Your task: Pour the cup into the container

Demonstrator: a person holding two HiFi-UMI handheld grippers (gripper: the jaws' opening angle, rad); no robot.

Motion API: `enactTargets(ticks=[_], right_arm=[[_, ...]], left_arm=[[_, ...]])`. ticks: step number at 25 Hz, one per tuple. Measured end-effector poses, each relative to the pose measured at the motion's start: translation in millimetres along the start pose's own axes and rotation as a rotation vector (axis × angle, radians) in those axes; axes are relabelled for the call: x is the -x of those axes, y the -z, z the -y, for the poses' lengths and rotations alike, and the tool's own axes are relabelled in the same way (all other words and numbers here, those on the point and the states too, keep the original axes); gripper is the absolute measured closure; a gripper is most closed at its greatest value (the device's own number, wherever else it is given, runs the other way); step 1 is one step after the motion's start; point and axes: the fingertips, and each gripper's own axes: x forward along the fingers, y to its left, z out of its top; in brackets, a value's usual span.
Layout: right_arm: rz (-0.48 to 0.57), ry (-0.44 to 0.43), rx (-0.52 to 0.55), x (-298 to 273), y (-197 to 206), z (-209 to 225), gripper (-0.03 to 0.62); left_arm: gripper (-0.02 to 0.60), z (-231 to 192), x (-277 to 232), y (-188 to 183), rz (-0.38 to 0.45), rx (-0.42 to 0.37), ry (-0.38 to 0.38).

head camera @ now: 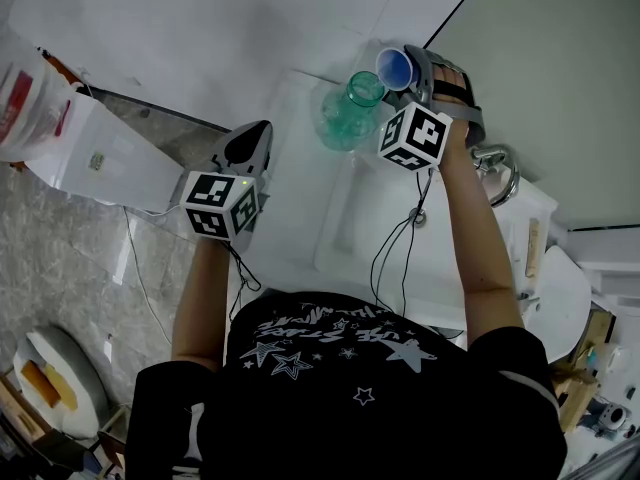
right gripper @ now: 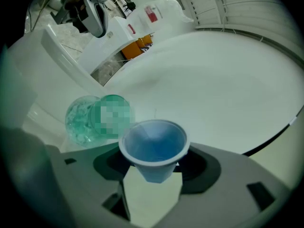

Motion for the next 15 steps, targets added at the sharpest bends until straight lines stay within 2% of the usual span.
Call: enactTargets(ticks=[5,15], right_arm=[[0.005,0.01,0.003,2,-2,2,0.301],[0.023,-0.03,-0.141,13,-1,13,0.304]], left_arm=[[0.571,0,2,0,0.005,0.0,-0.002],[0.572,4,10,-7,0.014,-0.016,-0.007]])
